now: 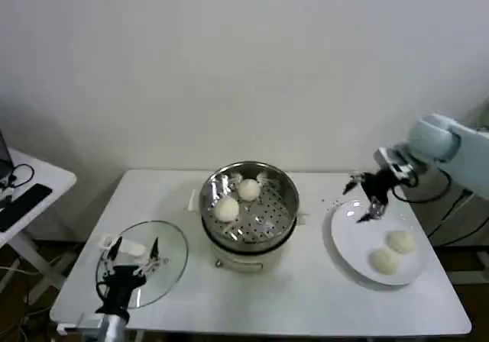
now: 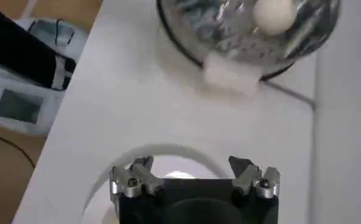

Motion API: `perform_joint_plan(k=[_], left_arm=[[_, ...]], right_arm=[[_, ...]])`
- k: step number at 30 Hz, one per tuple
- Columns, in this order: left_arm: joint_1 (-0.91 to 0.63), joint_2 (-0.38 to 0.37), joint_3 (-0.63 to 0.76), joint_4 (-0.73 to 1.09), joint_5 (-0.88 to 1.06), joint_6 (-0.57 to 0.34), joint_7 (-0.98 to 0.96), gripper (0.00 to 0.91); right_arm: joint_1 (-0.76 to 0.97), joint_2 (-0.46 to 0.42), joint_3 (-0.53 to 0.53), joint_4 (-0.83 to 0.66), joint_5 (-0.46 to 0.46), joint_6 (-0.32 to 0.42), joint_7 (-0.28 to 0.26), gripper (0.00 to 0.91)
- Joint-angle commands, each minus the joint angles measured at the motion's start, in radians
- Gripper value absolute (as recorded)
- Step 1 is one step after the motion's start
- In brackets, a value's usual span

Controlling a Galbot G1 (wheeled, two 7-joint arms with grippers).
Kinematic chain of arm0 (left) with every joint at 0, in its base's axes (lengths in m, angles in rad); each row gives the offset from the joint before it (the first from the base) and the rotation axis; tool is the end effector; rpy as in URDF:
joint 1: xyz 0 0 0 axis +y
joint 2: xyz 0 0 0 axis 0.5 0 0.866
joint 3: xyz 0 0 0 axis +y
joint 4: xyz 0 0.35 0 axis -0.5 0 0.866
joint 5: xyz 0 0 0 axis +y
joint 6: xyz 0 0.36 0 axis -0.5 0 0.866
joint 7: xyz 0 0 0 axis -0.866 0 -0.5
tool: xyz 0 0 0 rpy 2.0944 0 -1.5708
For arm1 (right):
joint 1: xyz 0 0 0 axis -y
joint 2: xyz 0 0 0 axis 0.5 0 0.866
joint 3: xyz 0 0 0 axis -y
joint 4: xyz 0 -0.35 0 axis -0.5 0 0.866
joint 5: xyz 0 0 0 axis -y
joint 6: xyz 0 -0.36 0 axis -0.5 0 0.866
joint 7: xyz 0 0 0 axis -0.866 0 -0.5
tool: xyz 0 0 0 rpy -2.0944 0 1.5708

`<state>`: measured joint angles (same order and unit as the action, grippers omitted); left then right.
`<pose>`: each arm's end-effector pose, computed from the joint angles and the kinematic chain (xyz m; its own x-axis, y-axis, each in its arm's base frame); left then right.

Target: Take steamed baozi put them in steamer then cover it.

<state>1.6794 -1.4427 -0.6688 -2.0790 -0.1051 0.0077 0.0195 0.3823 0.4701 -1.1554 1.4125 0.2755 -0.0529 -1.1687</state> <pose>0.1520 0.0675 -0.3191 -0.9921 -0.0444 0.1177 -0.0349 0.9960 0.0818 0.4889 -0.2025 -0.1083 -0.0800 -0.2945 0.9523 -0.9800 -0.1515 -0.1291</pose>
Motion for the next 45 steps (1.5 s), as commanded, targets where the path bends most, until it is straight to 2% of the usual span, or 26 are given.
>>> perform_joint_plan(k=[1,10,28,45], left_arm=[[0.001,-0.003,0.002,0.007,0.008,0.002,0.0,0.907],[0.006,-0.006,0.0,0.019,0.007,-0.006,-0.001,0.907],[0.002,-0.005,0.001,0.035,0.004,-0.007,-0.001,0.907],[-0.004,-0.009,-0.002,0.04,0.002,-0.005,-0.002,0.907]], right_arm=[[-0.396,-0.136,0.265,0.006,-0.237,0.048,0.008,0.907],[-0.397,-0.069,0.241,-0.109,-0.284,0.053,0.019,0.907],[-0.414,0.024,0.241,-0.198,-0.307,0.045,0.052,0.907],[-0.411,0.066,0.231,-0.214,-0.328,0.035,0.032,0.907]])
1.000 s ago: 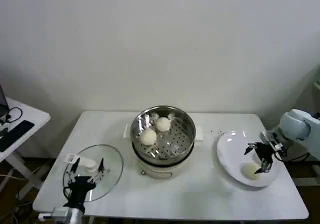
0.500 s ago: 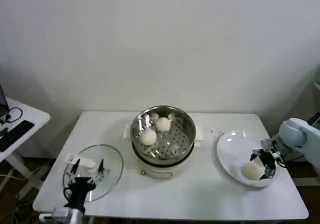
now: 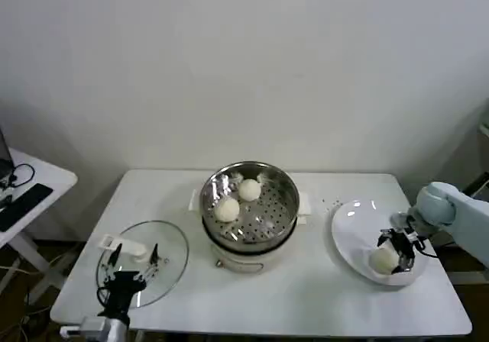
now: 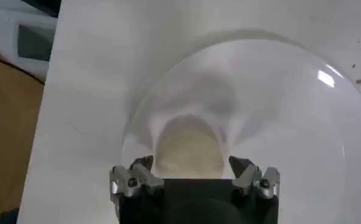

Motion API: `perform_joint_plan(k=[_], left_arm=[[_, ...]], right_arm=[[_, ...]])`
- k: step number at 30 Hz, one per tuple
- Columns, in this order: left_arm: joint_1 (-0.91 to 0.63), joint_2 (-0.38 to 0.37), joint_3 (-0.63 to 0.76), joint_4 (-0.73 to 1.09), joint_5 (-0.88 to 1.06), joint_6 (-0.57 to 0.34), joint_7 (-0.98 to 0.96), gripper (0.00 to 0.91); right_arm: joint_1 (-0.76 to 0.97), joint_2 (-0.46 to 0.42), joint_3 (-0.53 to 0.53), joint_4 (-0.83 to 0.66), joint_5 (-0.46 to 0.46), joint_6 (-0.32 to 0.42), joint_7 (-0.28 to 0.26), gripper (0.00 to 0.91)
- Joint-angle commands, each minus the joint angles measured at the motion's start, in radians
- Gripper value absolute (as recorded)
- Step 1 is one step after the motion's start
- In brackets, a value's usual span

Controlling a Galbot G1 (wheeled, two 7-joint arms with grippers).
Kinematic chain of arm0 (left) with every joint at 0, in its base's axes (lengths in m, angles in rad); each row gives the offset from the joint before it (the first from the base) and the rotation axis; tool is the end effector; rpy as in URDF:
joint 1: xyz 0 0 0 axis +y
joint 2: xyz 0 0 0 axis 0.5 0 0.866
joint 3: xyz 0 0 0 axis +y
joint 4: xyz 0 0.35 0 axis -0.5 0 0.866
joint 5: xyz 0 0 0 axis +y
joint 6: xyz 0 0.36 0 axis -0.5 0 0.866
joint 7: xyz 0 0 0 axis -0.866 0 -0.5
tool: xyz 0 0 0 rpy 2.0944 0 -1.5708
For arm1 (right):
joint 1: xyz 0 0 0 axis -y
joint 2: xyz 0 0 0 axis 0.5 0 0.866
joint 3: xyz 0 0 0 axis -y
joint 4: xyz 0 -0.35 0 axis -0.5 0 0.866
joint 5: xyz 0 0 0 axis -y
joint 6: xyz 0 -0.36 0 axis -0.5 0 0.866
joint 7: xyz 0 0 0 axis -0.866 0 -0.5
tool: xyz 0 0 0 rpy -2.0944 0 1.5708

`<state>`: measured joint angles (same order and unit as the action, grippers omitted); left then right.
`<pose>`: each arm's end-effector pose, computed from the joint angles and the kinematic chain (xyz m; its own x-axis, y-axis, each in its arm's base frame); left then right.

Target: Take steamed baozi put them in steamer then cover it.

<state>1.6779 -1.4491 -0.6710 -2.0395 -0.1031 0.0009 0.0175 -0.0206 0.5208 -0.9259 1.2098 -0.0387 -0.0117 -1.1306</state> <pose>0.1503 0.0696 -0.3329 -0.9873 -0.0579 0.1478 -0.0464 0.9957 0.0800 0.4723 -0.2475 -0.2382 -0.0040 -0.0813 0.9967 -0.9926 -0.1210 -0.0139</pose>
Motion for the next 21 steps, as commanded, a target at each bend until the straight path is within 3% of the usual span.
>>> perform_joint_plan(k=[1,15,21], left_arm=[[-0.003,-0.003,0.001,0.0,0.0,0.002,0.0,0.907],[-0.002,-0.001,0.004,0.0,-0.001,-0.002,0.0,0.907],[-0.004,-0.001,0.002,-0.002,-0.002,-0.001,0.0,0.907]], right_arm=[[-0.009,0.015,0.002,-0.011,-0.015,-0.006,-0.006,0.907],[-0.004,0.018,0.002,-0.015,-0.021,-0.016,-0.019,0.766],[0.002,0.018,0.001,-0.015,-0.02,-0.018,-0.019,0.746]])
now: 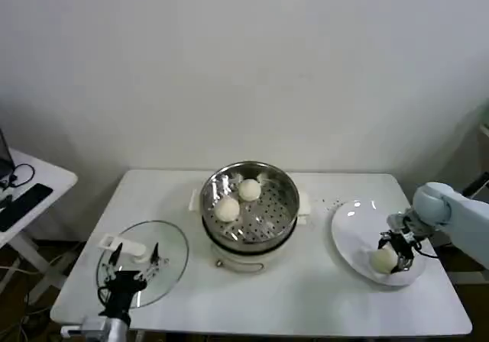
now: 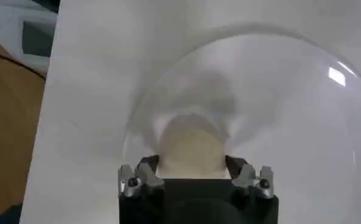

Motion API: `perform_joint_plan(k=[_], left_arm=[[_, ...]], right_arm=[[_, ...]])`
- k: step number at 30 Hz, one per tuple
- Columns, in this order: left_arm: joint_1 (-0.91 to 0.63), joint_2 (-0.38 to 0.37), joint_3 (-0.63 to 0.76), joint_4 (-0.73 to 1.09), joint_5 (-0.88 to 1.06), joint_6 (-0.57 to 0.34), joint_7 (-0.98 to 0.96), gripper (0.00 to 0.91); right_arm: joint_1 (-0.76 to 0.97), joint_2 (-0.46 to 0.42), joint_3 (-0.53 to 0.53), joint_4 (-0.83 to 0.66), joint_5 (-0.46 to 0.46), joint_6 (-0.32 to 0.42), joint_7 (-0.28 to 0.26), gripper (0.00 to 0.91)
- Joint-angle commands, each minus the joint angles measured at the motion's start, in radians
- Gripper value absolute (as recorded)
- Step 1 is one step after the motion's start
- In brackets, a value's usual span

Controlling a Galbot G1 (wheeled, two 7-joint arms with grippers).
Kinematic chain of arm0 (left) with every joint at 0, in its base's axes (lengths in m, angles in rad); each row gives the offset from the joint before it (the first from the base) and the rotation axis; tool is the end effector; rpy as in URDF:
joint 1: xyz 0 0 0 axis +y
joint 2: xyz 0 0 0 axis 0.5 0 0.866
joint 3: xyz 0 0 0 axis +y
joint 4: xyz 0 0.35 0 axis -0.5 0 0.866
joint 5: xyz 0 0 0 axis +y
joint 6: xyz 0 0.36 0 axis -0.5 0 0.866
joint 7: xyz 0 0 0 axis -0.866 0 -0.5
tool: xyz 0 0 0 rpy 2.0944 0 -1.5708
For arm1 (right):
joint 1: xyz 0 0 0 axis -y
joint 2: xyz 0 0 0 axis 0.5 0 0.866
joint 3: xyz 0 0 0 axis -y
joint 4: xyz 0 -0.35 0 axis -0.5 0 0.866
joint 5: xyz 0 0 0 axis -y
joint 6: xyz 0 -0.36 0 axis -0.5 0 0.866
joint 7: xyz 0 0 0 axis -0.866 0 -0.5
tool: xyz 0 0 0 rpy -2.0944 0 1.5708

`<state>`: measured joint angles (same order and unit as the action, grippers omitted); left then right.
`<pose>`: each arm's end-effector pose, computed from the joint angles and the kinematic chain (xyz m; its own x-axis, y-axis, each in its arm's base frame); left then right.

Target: Take steamed baozi put them in steamer then cover it.

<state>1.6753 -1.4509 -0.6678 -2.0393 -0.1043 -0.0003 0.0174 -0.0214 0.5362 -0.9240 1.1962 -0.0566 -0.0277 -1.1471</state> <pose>0.1511 0.0683 -0.3329 -0.9879 -0.0560 0.1447 -0.0454 0.9961 0.0754 0.4762 -0.2443 -0.2406 0.0093 -0.0597 0.9982 -0.9933 -0.1156 0.0024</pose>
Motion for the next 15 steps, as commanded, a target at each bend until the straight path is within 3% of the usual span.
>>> perform_joint_plan(k=[1,10,15], left_arm=[[-0.001,0.001,-0.001,-0.002,-0.001,0.0,0.0,0.907],[-0.001,0.001,-0.004,0.0,-0.003,-0.003,0.0,0.907],[0.001,0.003,-0.004,-0.003,-0.004,-0.004,0.0,0.907]], right_arm=[[0.003,0.002,-0.001,-0.001,-0.002,-0.002,-0.002,0.746],[0.074,-0.017,-0.009,0.039,0.038,0.005,-0.008,0.746],[0.28,-0.017,-0.103,0.093,0.099,0.032,-0.029,0.746]])
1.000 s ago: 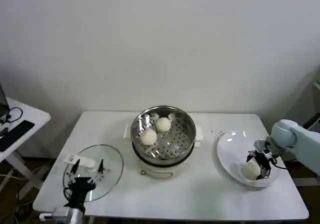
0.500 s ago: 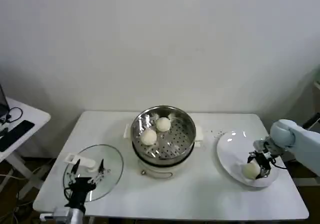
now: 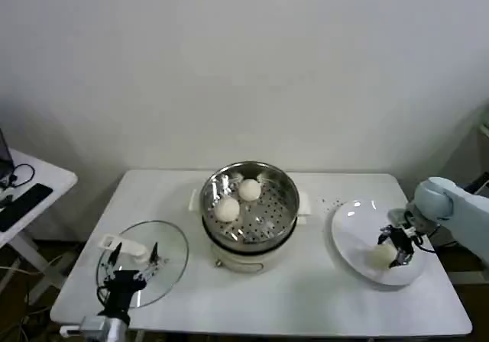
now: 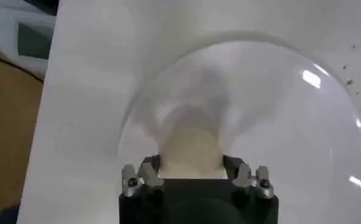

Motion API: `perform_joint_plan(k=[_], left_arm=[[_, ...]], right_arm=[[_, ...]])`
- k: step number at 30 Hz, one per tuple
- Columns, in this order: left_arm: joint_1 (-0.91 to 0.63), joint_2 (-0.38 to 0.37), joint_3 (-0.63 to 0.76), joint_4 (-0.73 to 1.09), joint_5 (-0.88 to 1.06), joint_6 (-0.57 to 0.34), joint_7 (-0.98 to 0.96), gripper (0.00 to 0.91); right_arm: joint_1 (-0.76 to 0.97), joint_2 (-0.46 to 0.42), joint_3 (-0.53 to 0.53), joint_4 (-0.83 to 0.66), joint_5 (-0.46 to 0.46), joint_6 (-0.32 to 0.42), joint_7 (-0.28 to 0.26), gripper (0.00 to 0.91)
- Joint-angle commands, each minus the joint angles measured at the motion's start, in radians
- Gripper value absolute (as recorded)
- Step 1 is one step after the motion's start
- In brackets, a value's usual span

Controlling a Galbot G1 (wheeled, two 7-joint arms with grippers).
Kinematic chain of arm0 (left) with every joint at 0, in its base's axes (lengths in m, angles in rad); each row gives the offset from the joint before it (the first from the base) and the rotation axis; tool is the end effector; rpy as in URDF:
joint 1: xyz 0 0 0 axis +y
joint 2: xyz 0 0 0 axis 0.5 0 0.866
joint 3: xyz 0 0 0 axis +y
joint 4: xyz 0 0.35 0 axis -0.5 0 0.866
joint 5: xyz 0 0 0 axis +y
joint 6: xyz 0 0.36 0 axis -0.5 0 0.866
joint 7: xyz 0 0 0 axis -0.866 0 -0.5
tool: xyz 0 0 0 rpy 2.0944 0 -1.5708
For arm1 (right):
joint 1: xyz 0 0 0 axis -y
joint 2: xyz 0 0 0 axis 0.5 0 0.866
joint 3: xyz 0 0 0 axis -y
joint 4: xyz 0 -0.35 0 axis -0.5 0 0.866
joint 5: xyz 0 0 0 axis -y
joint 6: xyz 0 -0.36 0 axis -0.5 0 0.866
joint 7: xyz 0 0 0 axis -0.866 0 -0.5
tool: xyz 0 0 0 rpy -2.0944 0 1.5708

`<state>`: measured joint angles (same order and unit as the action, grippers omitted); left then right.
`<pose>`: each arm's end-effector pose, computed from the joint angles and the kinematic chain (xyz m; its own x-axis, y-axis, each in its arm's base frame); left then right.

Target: Take steamed baozi put them in steamer then cover it.

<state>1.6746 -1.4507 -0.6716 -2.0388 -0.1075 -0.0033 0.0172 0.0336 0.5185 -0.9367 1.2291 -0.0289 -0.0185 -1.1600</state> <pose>0.1512 0.0695 -0.3327 -0.9882 -0.0593 0.1409 -0.0491 0.9960 0.0747 0.4817 -0.2417 -0.2146 -0.0182 -0.0859 0.9961 -0.9909 -0.1315 -0.0294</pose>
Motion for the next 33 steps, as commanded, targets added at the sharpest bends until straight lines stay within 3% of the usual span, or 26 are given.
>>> perform_joint_plan(k=[1,7,11,15,21,33], left_arm=[[0.002,0.002,0.0,-0.005,-0.001,-0.001,0.0,0.907],[0.002,0.003,0.0,-0.014,0.001,0.003,0.0,0.907],[0.004,0.003,0.001,-0.017,0.003,0.004,0.0,0.907],[0.005,0.002,0.002,-0.016,0.006,0.002,0.0,0.907],[0.011,0.0,0.0,-0.016,0.004,-0.001,0.0,0.907],[0.003,0.015,-0.011,-0.002,-0.047,-0.003,0.005,0.907]], right_arm=[[0.285,0.007,-0.129,0.065,0.076,0.039,-0.023,0.746],[0.597,0.101,-0.301,0.088,0.105,0.139,-0.052,0.746],[0.719,0.182,-0.334,0.1,0.097,0.212,-0.059,0.746],[0.779,0.275,-0.327,0.159,0.016,0.301,-0.053,0.746],[0.766,0.38,-0.24,0.28,-0.109,0.404,-0.039,0.746],[0.551,0.52,-0.171,0.37,-0.324,0.458,-0.011,0.746]])
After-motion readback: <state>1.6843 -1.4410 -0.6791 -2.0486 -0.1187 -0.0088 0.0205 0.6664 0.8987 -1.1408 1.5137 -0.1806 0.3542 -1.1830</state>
